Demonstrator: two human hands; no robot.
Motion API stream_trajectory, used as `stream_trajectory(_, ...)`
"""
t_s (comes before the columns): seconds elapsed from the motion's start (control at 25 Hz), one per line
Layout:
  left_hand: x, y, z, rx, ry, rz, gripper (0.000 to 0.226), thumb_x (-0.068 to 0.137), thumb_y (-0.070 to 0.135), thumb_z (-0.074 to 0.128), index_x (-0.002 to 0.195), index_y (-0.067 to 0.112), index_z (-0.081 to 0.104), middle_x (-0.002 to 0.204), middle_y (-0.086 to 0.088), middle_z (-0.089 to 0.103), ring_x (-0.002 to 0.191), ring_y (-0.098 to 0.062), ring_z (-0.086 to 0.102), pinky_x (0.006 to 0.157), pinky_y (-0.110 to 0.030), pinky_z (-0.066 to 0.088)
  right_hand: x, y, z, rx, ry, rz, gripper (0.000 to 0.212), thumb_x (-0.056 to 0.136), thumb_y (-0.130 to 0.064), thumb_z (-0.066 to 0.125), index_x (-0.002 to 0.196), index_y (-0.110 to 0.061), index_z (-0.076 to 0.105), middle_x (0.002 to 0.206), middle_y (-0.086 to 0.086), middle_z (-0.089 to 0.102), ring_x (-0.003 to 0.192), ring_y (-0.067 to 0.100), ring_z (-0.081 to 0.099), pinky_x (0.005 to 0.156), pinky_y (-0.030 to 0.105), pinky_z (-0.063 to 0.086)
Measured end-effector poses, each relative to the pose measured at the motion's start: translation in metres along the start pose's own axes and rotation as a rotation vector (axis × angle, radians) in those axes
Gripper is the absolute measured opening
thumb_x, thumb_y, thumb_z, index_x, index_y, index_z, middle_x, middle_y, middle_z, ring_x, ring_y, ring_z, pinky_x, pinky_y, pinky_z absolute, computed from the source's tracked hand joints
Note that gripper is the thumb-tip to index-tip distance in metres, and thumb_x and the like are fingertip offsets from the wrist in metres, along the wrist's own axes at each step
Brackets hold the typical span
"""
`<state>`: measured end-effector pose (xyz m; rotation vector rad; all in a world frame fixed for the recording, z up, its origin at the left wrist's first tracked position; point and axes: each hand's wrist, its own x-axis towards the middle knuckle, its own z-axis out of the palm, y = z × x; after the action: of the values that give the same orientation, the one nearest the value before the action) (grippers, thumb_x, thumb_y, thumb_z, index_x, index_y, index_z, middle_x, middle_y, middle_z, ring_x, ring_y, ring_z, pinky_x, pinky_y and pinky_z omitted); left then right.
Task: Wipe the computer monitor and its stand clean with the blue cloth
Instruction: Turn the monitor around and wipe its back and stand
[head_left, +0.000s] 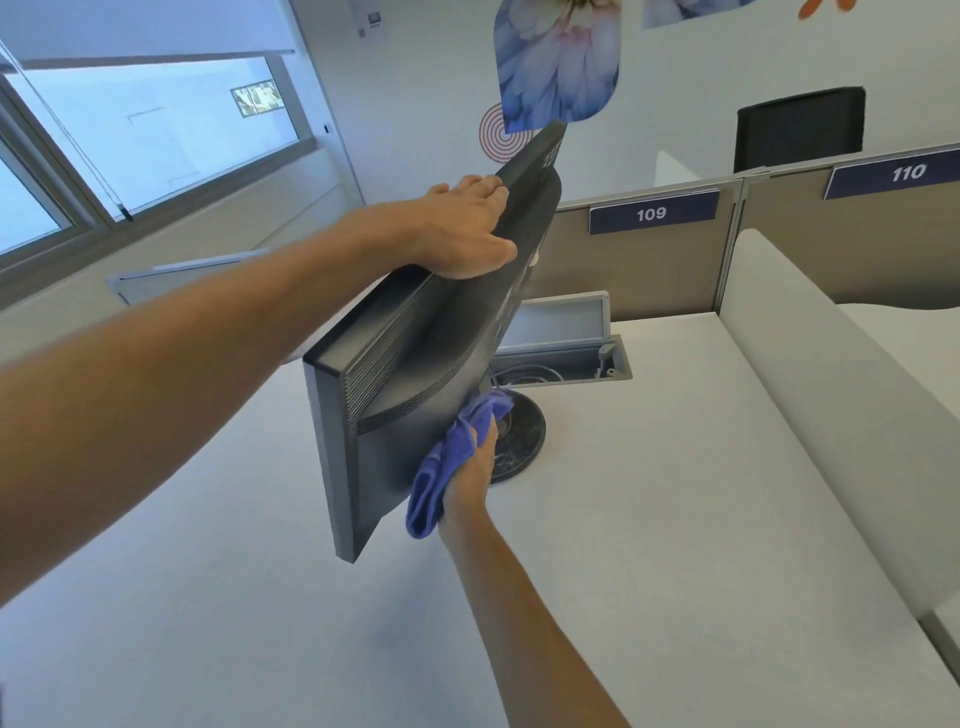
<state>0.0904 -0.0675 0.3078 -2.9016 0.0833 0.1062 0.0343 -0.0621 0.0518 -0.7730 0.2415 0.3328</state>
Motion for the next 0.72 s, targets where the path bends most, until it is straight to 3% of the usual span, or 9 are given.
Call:
stream_trajectory(0.08,0.019,0.001,-0.002,0.024,-0.002,-0.005,0.069,0.098,0.033,0.034,0.152,0.007,0.0,0.161,-0.008,-0.006,0.148,-0.021,-0.006,0.119,-0.041,-0.001,0.005,-0.017,-0.006,-0.039,0.073,0.013,0.048,0.101,-0.034,0.039,0.147,-0.02,0.035,0.142,0.003,0.047,0.126,0.022,0.048,0.1,0.031,0.04)
stream_trajectory(0.16,0.032,0.003,-0.004,0.025,0.004,-0.012,0.068,0.098,0.032,0.034,0.152,0.006,0.001,0.161,-0.009,-0.005,0.148,-0.022,-0.005,0.119,-0.041,0.001,0.011,-0.049,-0.002,-0.082,0.102,-0.187,0.047,0.102,-0.031,0.041,0.147,-0.019,0.034,0.14,0.005,0.049,0.12,0.02,0.052,0.089,0.018,0.046)
stream_trajectory(0.28,0.043,0.006,-0.005,0.005,0.012,-0.035,0.067,0.099,0.031,0.035,0.152,0.005,0.003,0.161,-0.01,-0.003,0.148,-0.024,-0.003,0.119,-0.04,0.004,0.02,-0.089,0.025,-0.109,-0.048,-0.462,0.058,0.098,-0.034,0.05,0.149,-0.023,0.027,0.143,-0.002,0.042,0.115,0.01,0.051,0.079,0.003,0.045)
stream_trajectory(0.36,0.046,0.004,-0.003,0.02,0.013,-0.03,0.067,0.099,0.031,0.035,0.152,0.006,0.002,0.161,-0.01,-0.004,0.148,-0.025,-0.004,0.119,-0.04,0.003,0.043,-0.089,0.038,-0.118,-0.073,-0.424,0.071,0.089,-0.047,0.051,0.151,-0.026,0.023,0.15,-0.005,0.033,0.124,0.013,0.045,0.095,0.014,0.044)
stream_trajectory(0.48,0.047,-0.002,-0.001,0.035,0.032,-0.013,0.067,0.098,0.03,0.034,0.152,0.006,0.002,0.161,-0.009,-0.005,0.147,-0.024,-0.006,0.119,-0.04,0.0,0.081,-0.061,0.03,-0.127,-0.048,-0.225,0.087,0.076,-0.07,0.056,0.149,-0.029,0.03,0.15,-0.001,0.038,0.134,0.022,0.042,0.112,0.04,0.035)
stream_trajectory(0.52,0.047,-0.002,-0.001,0.038,0.037,-0.01,0.067,0.098,0.03,0.034,0.152,0.006,0.002,0.161,-0.009,-0.005,0.147,-0.023,-0.007,0.119,-0.04,-0.001,0.092,-0.048,0.021,-0.148,-0.054,-0.173,0.081,0.081,-0.066,0.057,0.148,-0.028,0.032,0.149,0.0,0.041,0.134,0.024,0.042,0.113,0.04,0.033)
stream_trajectory(0.64,0.051,-0.002,-0.002,0.061,0.049,-0.002,0.068,0.099,0.034,0.034,0.152,0.008,0.001,0.161,-0.007,-0.006,0.147,-0.021,-0.007,0.118,-0.04,-0.003,0.097,-0.035,-0.001,-0.209,-0.026,-0.097,0.048,0.101,-0.03,0.044,0.147,-0.022,0.032,0.144,0.002,0.045,0.13,0.025,0.046,0.108,0.032,0.034)
stream_trajectory(0.72,0.056,-0.004,-0.002,0.075,0.042,-0.002,0.071,0.098,0.037,0.036,0.152,0.01,0.0,0.161,-0.006,-0.007,0.147,-0.02,-0.008,0.118,-0.04,-0.004,0.096,-0.05,-0.005,-0.168,0.054,-0.133,0.045,0.102,-0.031,0.038,0.146,-0.02,0.034,0.141,0.006,0.05,0.116,0.021,0.053,0.103,0.033,0.04)
